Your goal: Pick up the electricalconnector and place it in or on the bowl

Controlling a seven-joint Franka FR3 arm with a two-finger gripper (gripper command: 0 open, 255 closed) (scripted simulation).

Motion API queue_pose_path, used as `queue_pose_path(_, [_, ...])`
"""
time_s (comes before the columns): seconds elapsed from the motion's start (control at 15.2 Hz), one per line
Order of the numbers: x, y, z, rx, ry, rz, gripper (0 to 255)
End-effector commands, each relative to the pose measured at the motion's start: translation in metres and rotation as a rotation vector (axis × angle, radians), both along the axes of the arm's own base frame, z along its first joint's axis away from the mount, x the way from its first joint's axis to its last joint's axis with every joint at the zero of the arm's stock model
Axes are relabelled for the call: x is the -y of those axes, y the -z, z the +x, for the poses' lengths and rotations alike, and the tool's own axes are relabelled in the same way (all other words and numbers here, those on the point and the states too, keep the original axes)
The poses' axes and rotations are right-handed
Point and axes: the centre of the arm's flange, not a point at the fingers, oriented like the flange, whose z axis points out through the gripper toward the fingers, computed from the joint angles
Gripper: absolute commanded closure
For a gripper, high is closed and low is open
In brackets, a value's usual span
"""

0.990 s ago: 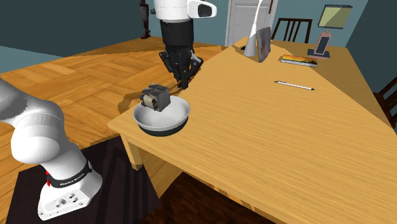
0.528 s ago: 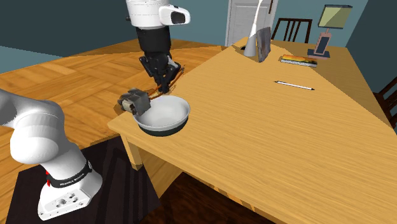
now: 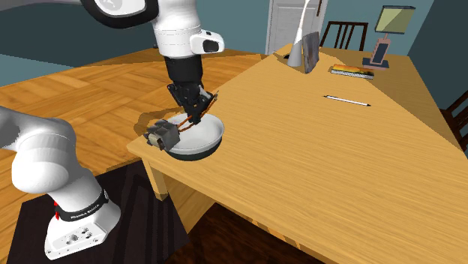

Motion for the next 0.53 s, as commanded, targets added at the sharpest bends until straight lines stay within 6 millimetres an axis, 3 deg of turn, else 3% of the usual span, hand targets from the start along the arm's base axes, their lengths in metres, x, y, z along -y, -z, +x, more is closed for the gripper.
queue_pose_path(0.0, [0.0001, 0.0105, 0.0002, 0.000, 0.000, 0.000, 255])
queue_pose_path(0.46, [0.0001, 0.0163, 0.0002, 0.000, 0.000, 0.000, 255])
